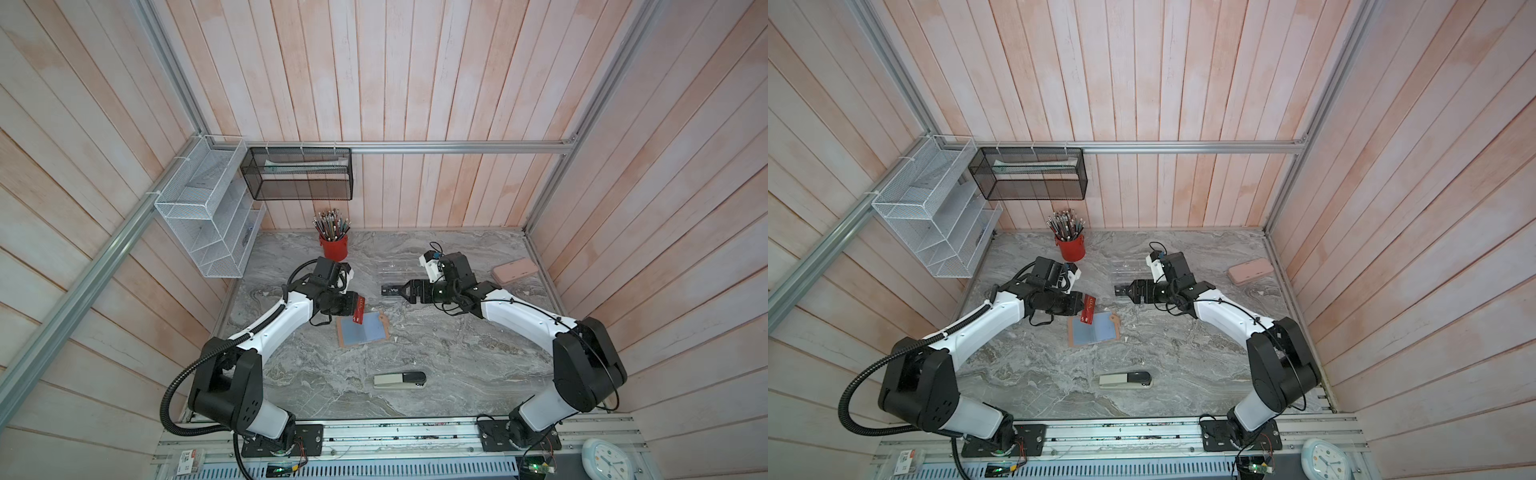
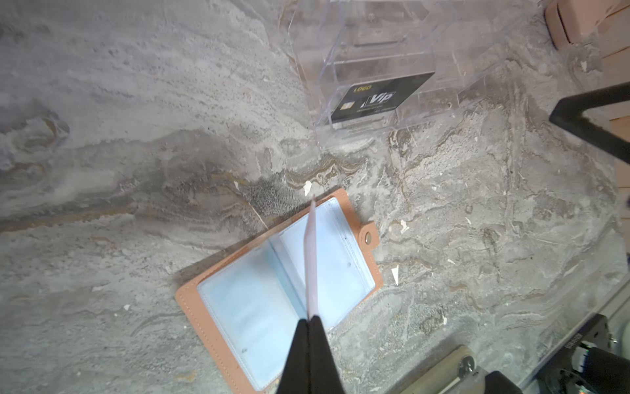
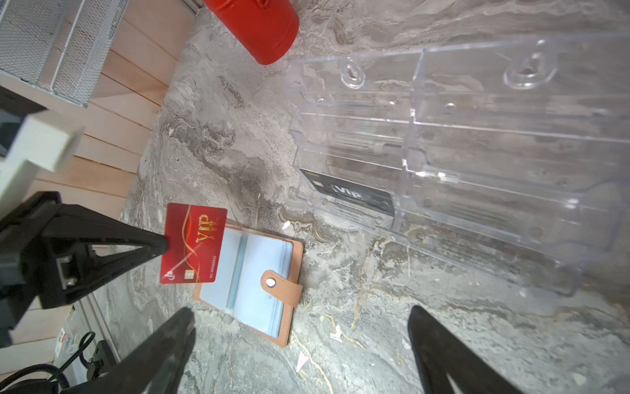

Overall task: Take the credit cards out of the card holder
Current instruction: Place the credit card in the storage box.

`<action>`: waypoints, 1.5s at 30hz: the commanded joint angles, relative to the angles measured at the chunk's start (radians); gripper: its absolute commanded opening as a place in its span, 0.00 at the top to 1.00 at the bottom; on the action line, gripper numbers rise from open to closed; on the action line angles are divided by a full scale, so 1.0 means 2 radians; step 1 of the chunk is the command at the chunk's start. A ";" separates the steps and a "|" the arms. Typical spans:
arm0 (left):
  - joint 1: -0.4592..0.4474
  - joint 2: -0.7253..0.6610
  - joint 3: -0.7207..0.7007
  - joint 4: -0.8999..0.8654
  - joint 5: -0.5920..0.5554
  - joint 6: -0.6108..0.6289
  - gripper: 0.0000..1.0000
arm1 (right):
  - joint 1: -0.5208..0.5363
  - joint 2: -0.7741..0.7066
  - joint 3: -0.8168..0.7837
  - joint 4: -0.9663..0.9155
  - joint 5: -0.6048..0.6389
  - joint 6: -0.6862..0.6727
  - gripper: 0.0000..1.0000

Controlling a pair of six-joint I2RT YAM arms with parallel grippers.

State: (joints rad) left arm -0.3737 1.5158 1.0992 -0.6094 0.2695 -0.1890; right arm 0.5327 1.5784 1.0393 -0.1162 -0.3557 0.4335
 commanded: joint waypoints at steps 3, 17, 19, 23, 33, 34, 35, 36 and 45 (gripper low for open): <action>-0.028 0.024 0.053 -0.037 -0.059 0.051 1.00 | -0.003 -0.013 -0.010 -0.040 0.031 -0.034 0.02; -0.106 0.046 0.076 -0.041 -0.120 0.121 1.00 | -0.021 -0.066 -0.065 0.009 -0.005 -0.109 0.05; -0.113 0.038 0.074 -0.035 -0.122 0.136 1.00 | -0.020 -0.065 -0.070 0.026 -0.015 -0.109 0.10; -0.121 0.031 0.075 -0.027 -0.130 0.164 1.00 | -0.020 -0.063 -0.077 0.061 -0.028 -0.098 0.09; -0.130 0.078 0.158 -0.046 -0.147 0.243 1.00 | -0.020 -0.054 -0.096 0.069 -0.014 -0.078 0.02; -0.130 0.086 0.171 -0.049 -0.155 0.254 1.00 | -0.020 -0.056 -0.100 0.071 -0.014 -0.075 0.02; -0.130 0.096 0.186 -0.054 -0.162 0.266 1.00 | -0.020 -0.058 -0.104 0.073 -0.014 -0.073 0.02; -0.130 0.105 0.200 -0.057 -0.167 0.279 1.00 | -0.020 -0.060 -0.108 0.075 -0.011 -0.070 0.02; -0.128 0.169 0.295 -0.069 -0.173 0.390 1.00 | -0.032 -0.073 -0.113 0.054 0.029 -0.047 0.02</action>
State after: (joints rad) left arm -0.6296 1.8259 1.6382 -0.7200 -0.0639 0.4812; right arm 0.4873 1.4597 0.8215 0.0055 -0.3408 0.3077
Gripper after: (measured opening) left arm 0.046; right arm 0.982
